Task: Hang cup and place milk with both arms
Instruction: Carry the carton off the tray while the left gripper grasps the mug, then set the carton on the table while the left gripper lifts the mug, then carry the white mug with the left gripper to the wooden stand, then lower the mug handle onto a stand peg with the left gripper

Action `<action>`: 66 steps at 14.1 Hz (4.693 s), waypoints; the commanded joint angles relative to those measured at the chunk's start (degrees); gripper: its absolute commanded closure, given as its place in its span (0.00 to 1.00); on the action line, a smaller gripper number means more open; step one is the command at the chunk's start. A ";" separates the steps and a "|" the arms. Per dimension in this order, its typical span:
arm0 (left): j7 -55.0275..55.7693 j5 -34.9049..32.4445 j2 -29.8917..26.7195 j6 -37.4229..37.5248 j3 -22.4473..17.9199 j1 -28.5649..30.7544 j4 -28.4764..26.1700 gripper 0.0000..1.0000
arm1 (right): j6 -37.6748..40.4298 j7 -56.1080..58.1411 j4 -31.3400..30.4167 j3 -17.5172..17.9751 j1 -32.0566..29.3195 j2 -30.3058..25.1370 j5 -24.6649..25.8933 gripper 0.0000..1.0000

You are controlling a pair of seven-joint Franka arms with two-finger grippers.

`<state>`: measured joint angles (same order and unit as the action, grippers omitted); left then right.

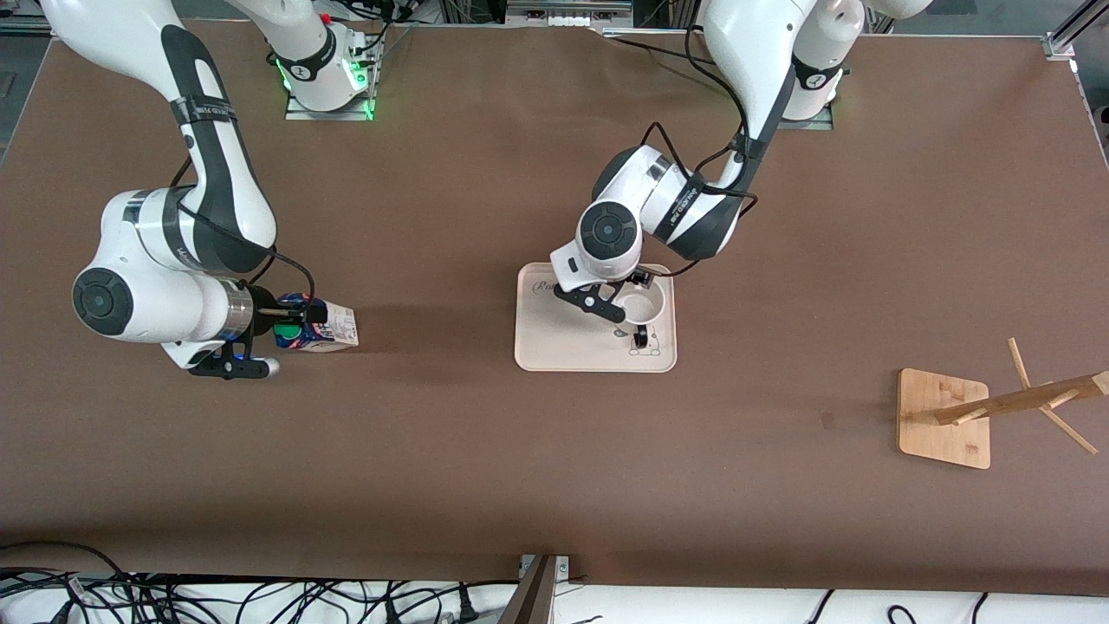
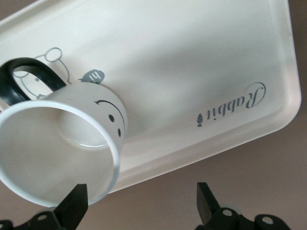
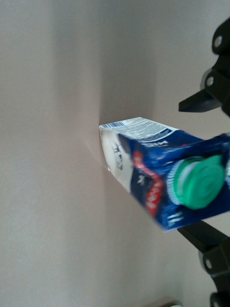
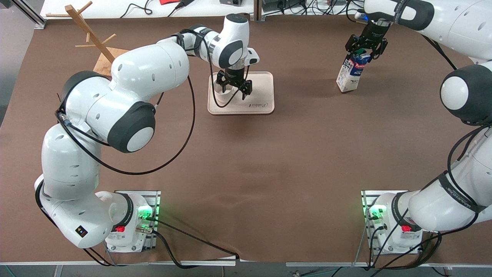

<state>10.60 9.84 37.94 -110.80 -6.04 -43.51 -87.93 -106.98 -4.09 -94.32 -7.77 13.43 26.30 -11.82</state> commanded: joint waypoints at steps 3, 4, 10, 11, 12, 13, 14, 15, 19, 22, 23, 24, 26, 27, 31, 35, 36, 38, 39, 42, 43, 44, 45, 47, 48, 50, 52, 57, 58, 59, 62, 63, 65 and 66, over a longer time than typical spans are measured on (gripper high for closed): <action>-0.14 -3.34 0.38 -1.60 0.06 -0.26 -0.22 0.00 | 1.15 -0.75 4.22 -0.41 0.28 -3.01 0.48 0.00; 0.21 -3.25 0.73 -1.87 0.06 -0.35 -0.23 0.00 | 3.42 -0.83 7.02 -0.41 0.36 -3.27 2.22 0.00; 2.32 -3.42 1.70 -3.19 -0.03 -1.05 -0.14 0.15 | 13.55 -0.48 21.02 -0.58 0.28 -3.97 6.46 0.00; 2.50 -3.34 1.70 -3.19 -0.03 -1.05 -0.05 0.58 | 13.99 -0.74 20.94 -0.41 0.28 -5.98 6.72 0.00; 2.59 -3.34 1.70 -3.19 -0.03 -1.23 0.12 0.80 | 14.78 -0.75 20.33 -0.41 0.19 -7.13 7.07 0.00; 3.46 -3.34 1.70 -3.10 -0.03 -1.23 0.21 0.93 | 16.78 -0.75 19.71 -0.41 -0.07 -8.36 7.16 0.00; 5.03 -3.34 1.62 -3.10 -0.03 -1.23 0.21 1.00 | 17.41 -0.75 17.01 -0.41 -0.25 -10.89 7.16 0.00; 6.44 -3.34 1.61 -3.10 -0.03 -1.40 0.30 1.00 | 16.11 -0.75 11.93 -0.32 -0.34 -14.83 7.34 0.00; 7.42 -3.34 1.26 -2.75 0.06 -1.32 1.61 1.00 | 11.62 -0.75 -1.65 0.21 -0.34 -25.68 11.38 0.00; 7.42 -3.42 0.04 -1.61 -0.38 -1.05 3.63 1.00 | 11.88 -0.75 -1.21 0.38 -0.16 -25.51 12.44 0.00; 7.42 -3.42 -0.66 -0.30 -0.82 -0.96 5.21 1.00 | 11.71 -0.83 -0.87 0.38 -0.07 -25.25 12.44 0.00; 7.42 -3.86 -1.11 2.06 -1.34 -0.88 7.92 1.00 | 11.45 -1.18 -0.69 0.38 0.10 -24.81 12.44 0.00; 7.25 -7.19 -2.77 7.94 -2.83 -0.53 14.15 1.00 | 10.39 -1.36 0.45 0.38 0.19 -23.67 12.53 0.00; 6.81 -9.12 -4.00 10.76 -3.89 -0.18 16.71 1.00 | 10.56 -0.93 1.94 0.21 0.02 -22.62 12.26 0.00; -7.57 -15.90 -9.36 12.45 -7.67 4.55 17.44 1.00 | 11.88 -1.10 3.61 0.21 0.10 -22.17 12.44 0.00; -21.03 -13.46 -10.16 12.19 -7.24 16.94 17.88 1.00 | 12.06 -1.18 3.97 -0.06 -0.43 -21.99 11.82 0.00; -23.49 -11.88 -10.16 12.10 -7.50 18.97 17.88 1.00 | 11.97 -1.71 3.97 0.21 0.01 -22.08 11.91 0.00; -26.67 -10.99 -10.16 12.10 -7.15 22.92 17.97 1.00 | 11.80 -1.54 3.97 0.47 0.80 -22.08 12.08 0.00; -28.94 -11.07 -10.16 12.10 -7.32 23.99 17.97 1.00 | 11.79 -1.45 3.97 0.38 1.41 -21.99 12.17 0.00; -37.11 -11.16 -10.16 12.02 -7.68 27.67 18.76 1.00 | 11.71 -0.75 3.97 0.21 1.33 -21.99 12.26 0.00; -40.36 -11.07 -10.16 11.84 -7.50 29.34 18.85 1.00 | 11.71 -0.66 4.06 0.21 1.42 -21.99 12.26 0.00; -43.44 -10.90 -10.16 11.32 -7.33 31.01 18.85 1.00 | 11.71 -0.66 4.15 0.21 1.42 -21.99 12.17 0.00; -45.12 -10.72 -10.16 10.70 -7.32 32.42 18.85 1.00 | 11.71 -0.75 4.23 0.21 1.42 -21.99 12.17 0.00; -45.58 -7.48 -10.34 11.13 -7.50 34.97 18.76 1.00 | 11.71 -0.57 4.76 0.21 1.33 -21.99 12.09 0.00; -46.80 -7.21 -10.51 11.22 -7.50 36.20 18.76 1.00 | 11.79 -0.48 4.76 0.21 1.16 -21.99 12.00 0.00; -47.42 -7.12 -10.78 11.31 -7.33 36.57 18.76 1.00 | 11.79 -0.48 4.76 0.21 1.07 -21.99 12.00 0.00; -46.72 -6.77 -12.18 11.75 -7.24 36.57 18.32 1.00 | 11.79 -0.57 4.76 0.12 1.07 -21.99 12.00 0.00; -37.50 -4.50 -12.88 19.13 -6.62 35.86 18.50 1.00 | 11.79 -0.57 4.76 0.12 1.07 -21.99 12.00 0.00; -37.23 -2.65 -13.15 19.66 -6.80 36.21 17.89 1.00 | 11.79 -0.48 4.76 0.12 1.07 -21.99 12.00 0.00; -37.23 -2.37 -13.15 20.36 -6.80 36.21 17.88 1.00 | 11.79 -0.57 4.76 0.12 1.07 -21.91 12.00 0.00; -38.28 -2.98 -13.15 20.54 -6.80 36.30 18.32 1.00 | 11.79 -0.66 4.76 0.12 0.98 -21.99 12.00 0.00; -38.37 -2.99 -13.15 20.45 -6.80 36.39 18.41 1.00 | 11.79 -0.66 4.76 0.12 0.98 -21.91 12.00 0.00; -41.07 -2.99 -13.15 20.02 -6.80 36.48 18.41 1.00 | 11.79 -0.66 4.76 0.12 0.98 -21.90 12.00 0.00; -44.31 -2.99 -12.89 19.66 -6.80 36.39 18.49 1.00 | 11.79 -0.66 4.76 0.12 0.98 -21.90 12.00 0.00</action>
<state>-29.10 6.11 25.53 -91.42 -12.81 -7.41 -69.81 -96.06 -4.59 -90.74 -7.59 14.48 3.99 -0.31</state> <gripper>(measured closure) 0.934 0.000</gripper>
